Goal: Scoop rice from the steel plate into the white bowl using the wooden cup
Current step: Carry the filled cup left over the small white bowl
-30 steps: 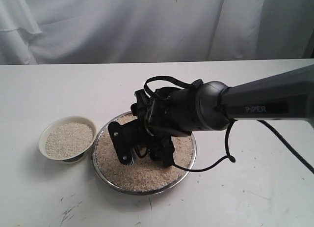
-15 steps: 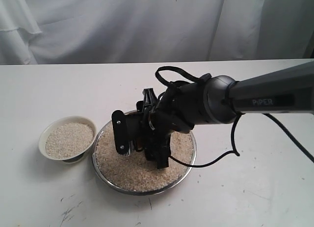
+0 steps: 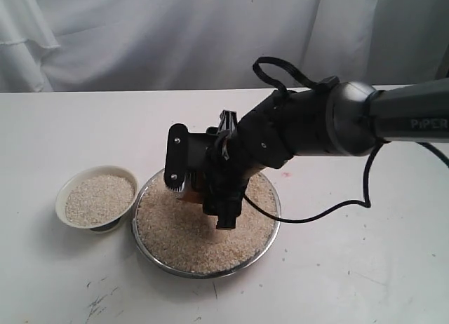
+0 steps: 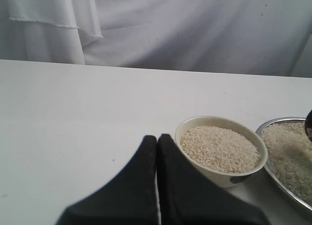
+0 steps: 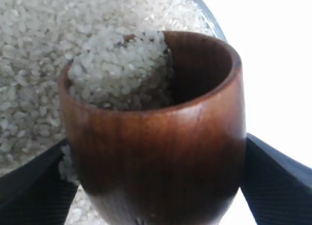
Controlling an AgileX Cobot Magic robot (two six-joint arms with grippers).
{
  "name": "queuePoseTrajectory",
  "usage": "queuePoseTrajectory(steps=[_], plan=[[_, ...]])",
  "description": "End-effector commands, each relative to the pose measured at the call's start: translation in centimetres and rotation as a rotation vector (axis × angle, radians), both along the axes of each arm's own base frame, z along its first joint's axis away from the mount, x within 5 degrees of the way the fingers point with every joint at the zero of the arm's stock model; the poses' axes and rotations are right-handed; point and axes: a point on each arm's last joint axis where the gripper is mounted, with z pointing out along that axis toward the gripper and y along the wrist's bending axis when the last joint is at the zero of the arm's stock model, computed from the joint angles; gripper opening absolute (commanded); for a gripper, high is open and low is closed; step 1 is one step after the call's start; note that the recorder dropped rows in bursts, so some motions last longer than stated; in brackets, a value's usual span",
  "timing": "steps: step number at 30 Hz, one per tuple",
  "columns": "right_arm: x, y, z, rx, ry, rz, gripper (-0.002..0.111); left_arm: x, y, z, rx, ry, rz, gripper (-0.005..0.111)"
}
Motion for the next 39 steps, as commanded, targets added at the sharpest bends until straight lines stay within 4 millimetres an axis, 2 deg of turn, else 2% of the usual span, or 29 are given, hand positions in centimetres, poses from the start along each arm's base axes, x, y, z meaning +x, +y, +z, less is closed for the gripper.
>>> queuePoseTrajectory(steps=[1,9,16,22,26,39], plan=[[0.1,-0.2,1.9,0.046,-0.033,-0.007,0.000,0.0,0.0,-0.1,-0.004,-0.007,-0.001,0.000],[0.0,0.4,2.5,0.164,-0.007,-0.052,0.000,0.0,0.0,-0.1,-0.004,-0.007,-0.001,0.000],[0.4,0.9,3.1,0.233,-0.060,-0.048,0.000,0.0,0.0,-0.1,-0.004,-0.007,-0.001,0.000],[0.7,1.6,4.6,0.250,-0.069,-0.042,0.000,0.0,0.0,-0.1,-0.004,-0.007,-0.001,0.000],[0.8,2.8,5.3,0.241,-0.071,-0.012,0.000,0.0,0.0,-0.1,-0.004,-0.007,-0.001,0.000],[1.3,8.5,3.7,0.151,-0.093,0.130,0.000,0.0,0.0,-0.1,-0.004,-0.007,-0.001,0.000]])
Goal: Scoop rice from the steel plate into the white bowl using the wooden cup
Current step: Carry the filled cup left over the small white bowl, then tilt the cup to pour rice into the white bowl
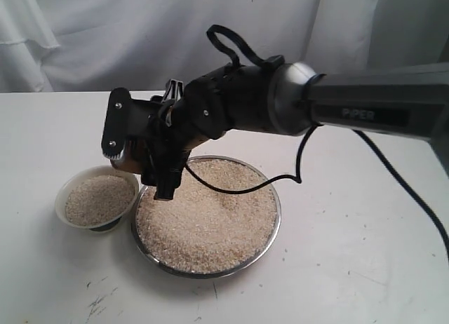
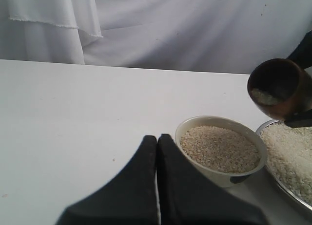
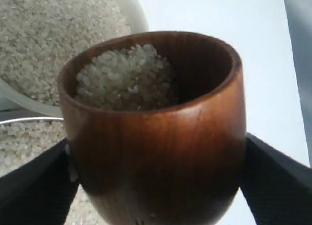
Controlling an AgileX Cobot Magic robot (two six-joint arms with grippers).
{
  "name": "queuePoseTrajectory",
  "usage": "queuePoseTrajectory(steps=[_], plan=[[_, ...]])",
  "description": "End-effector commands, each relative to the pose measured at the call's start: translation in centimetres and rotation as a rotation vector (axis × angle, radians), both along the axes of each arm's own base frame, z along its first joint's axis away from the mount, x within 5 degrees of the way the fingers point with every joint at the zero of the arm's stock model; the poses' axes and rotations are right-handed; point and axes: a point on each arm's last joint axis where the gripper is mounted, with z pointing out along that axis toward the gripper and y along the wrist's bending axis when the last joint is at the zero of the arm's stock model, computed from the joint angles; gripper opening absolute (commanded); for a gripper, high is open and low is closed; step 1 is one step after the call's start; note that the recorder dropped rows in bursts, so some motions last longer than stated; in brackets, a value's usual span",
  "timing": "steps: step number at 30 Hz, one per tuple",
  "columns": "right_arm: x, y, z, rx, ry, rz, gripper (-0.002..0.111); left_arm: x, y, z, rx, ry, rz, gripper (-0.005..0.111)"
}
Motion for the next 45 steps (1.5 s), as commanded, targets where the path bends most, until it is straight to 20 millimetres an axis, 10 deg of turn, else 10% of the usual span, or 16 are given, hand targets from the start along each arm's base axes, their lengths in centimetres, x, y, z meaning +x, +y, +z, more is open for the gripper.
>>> queuePoseTrajectory(steps=[1,45], plan=[[0.2,1.6,0.6,-0.022,-0.064,0.055,0.000,0.0,0.0,-0.1,-0.004,-0.007,-0.001,0.000],[-2.7,7.1,-1.1,-0.452,-0.767,0.505,0.000,0.0,0.0,-0.1,-0.004,-0.007,-0.001,0.000]])
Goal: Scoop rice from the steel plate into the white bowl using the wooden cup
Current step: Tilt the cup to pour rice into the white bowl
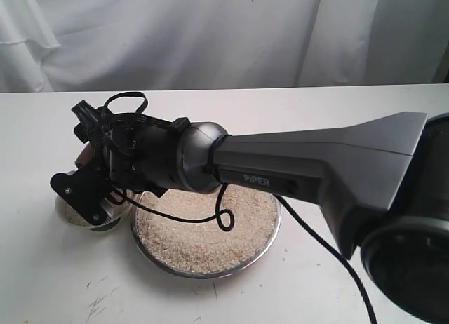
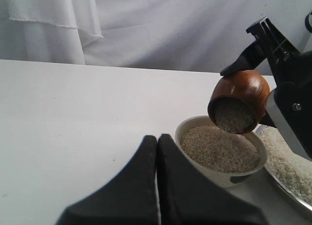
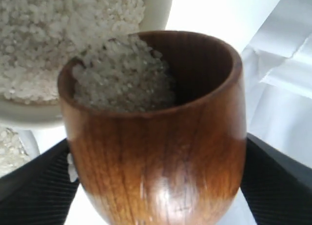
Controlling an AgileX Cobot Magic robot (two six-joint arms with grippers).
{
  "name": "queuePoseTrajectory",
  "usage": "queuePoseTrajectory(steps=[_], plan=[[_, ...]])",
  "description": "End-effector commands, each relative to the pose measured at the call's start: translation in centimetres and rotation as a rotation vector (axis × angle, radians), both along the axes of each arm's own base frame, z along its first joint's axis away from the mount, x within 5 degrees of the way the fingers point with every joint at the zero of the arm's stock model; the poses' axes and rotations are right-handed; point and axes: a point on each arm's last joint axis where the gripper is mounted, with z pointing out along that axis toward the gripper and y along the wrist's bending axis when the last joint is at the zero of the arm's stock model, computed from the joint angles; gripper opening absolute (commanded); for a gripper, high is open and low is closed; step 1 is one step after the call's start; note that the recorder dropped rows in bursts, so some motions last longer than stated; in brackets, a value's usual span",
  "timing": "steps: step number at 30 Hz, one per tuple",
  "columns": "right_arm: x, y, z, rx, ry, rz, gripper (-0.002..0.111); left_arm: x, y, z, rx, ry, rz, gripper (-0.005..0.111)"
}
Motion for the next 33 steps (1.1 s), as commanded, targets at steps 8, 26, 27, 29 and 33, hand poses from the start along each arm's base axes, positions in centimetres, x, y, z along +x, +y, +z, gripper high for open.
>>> queuePoseTrajectory(steps=[8,26,27,29,33], plan=[[-0.2,0.5,1.4,-0.079,-0.181,0.087,0.000,0.0,0.0,-0.1,-0.004,-0.007,-0.001,0.000],[-1.0,1.5,2.6,-0.126,-0.374,0.193,0.000,0.0,0.0,-0.1,-0.004,-0.007,-0.001,0.000],[-1.1,1.5,2.7,-0.120,-0.385,0.195,0.000,0.0,0.0,-0.1,-0.004,-0.007,-0.001,0.000],[-1.2,1.7,3.0,-0.108,-0.413,0.193,0.000,0.0,0.0,-0.1,-0.004,-0.007,-0.001,0.000],[-1.3,1.6,3.5,-0.073,-0.416,0.139,0.000,0.0,0.0,-0.1,-0.004,-0.007,-0.001,0.000]])
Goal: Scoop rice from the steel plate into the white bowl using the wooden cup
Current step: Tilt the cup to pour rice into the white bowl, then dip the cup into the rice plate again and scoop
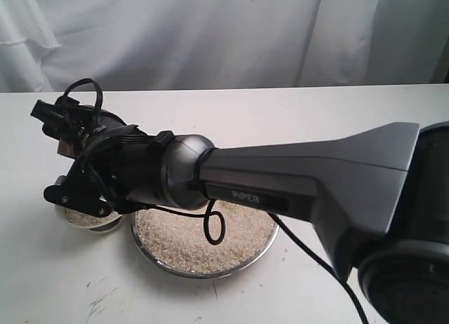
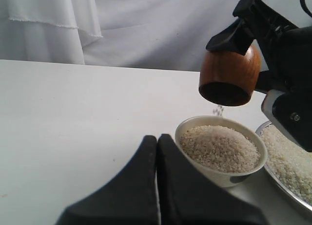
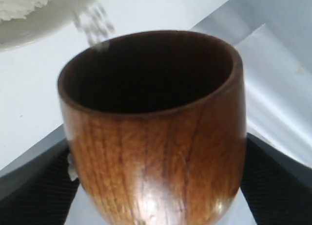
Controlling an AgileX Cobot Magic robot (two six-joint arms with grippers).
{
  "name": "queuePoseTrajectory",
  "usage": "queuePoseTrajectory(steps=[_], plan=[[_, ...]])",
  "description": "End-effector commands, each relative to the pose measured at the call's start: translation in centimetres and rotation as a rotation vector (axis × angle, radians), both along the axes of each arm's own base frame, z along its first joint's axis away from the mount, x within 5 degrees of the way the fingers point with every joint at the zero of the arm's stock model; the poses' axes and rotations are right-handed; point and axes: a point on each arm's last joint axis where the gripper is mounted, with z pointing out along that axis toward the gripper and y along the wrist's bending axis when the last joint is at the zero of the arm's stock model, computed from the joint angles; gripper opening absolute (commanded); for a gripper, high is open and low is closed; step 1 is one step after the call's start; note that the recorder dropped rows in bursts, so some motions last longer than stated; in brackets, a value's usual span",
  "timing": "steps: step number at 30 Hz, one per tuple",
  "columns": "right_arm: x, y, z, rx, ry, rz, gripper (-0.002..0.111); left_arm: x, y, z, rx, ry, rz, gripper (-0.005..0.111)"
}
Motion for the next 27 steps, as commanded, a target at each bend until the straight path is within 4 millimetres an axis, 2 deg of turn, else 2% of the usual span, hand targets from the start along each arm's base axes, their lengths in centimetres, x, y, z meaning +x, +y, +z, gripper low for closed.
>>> queuePoseTrajectory(steps=[1,5,7,9,11,14,17,21,24,27], plan=[[-0.2,0.0,1.7,0.066,-0.018,-0.037,0.000,0.0,0.0,-0.1,-0.004,-0.007,-0.001,0.000],[-0.1,-0.7,3.1,0.153,0.054,-0.115,0.000,0.0,0.0,-0.1,-0.004,-0.007,-0.001,0.000],[0.3,-1.8,3.8,0.269,0.190,-0.267,0.000,0.0,0.0,-0.1,-0.004,-0.007,-0.001,0.000],[1.1,-4.1,4.3,0.320,0.338,-0.443,0.000,0.0,0.0,-0.1,-0.004,-0.007,-0.001,0.000],[1.4,-5.9,4.3,0.325,0.432,-0.507,0.000,0.0,0.0,-0.1,-0.004,-0.007,-0.001,0.000],[1.7,-9.5,3.3,0.222,0.439,-0.555,0.000,0.0,0.0,-0.1,-0.004,-0.007,-0.001,0.000],[1.5,-12.6,2.5,0.131,0.433,-0.577,0.000,0.0,0.0,-0.1,-0.004,-0.007,-0.001,0.000],[1.4,-15.3,1.6,0.048,0.396,-0.570,0.000,0.0,0.0,-0.1,-0.004,-0.007,-0.001,0.000],[1.5,-15.9,0.7,0.031,0.403,-0.532,0.000,0.0,0.0,-0.1,-0.004,-0.007,-0.001,0.000],[1.9,-15.2,-0.5,0.033,0.413,-0.435,0.000,0.0,0.0,-0.1,-0.004,-0.007,-0.001,0.000]])
